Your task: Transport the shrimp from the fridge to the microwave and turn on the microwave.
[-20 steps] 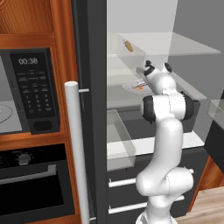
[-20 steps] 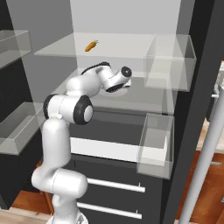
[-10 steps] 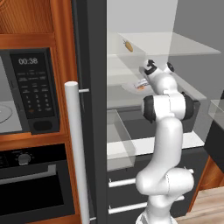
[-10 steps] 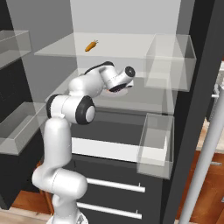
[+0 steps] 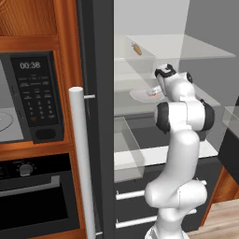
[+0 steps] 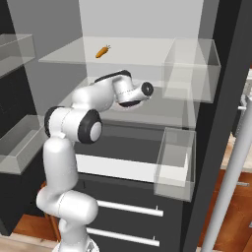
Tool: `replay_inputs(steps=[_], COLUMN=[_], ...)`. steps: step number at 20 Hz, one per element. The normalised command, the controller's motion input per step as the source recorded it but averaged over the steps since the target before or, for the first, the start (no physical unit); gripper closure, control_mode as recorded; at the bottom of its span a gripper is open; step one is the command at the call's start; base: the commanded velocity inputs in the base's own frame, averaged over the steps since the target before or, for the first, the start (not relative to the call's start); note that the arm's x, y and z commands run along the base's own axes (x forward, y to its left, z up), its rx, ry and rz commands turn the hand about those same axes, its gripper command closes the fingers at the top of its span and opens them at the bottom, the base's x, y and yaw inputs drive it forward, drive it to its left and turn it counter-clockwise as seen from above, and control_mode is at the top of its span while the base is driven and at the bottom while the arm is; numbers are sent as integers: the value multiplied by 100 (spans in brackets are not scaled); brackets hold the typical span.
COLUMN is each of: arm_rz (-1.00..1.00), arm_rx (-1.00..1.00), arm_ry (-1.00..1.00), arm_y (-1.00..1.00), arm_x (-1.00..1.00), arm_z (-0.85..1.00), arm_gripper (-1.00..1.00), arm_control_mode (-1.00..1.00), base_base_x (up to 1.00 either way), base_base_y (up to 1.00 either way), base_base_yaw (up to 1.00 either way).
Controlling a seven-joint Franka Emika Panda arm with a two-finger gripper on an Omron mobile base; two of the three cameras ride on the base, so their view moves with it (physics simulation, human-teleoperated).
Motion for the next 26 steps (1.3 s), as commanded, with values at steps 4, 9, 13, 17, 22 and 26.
replay_inputs(steps=[4,9,13,17,22,26], arm_rz=[-4,-3,0,-6,-8,-10], arm_rx=[2,10,12,10,11,7], arm_ry=[-8,1,22,33,30,15], arm_y=[-10,-24,-11,-13,-17,-1], arm_x=[-83,-83,-100,-100,-100,-100], arm_z=[59,93,18,0,-2,-29], arm_gripper=[100,100,100,100,100,100], arm_control_mode=[-100,-100,-100,-100,-100,-100], base_base_x=[0,0,0,0,0,0], base_base_y=[0,0,0,0,0,0], base_base_yaw=[0,0,0,0,0,0])
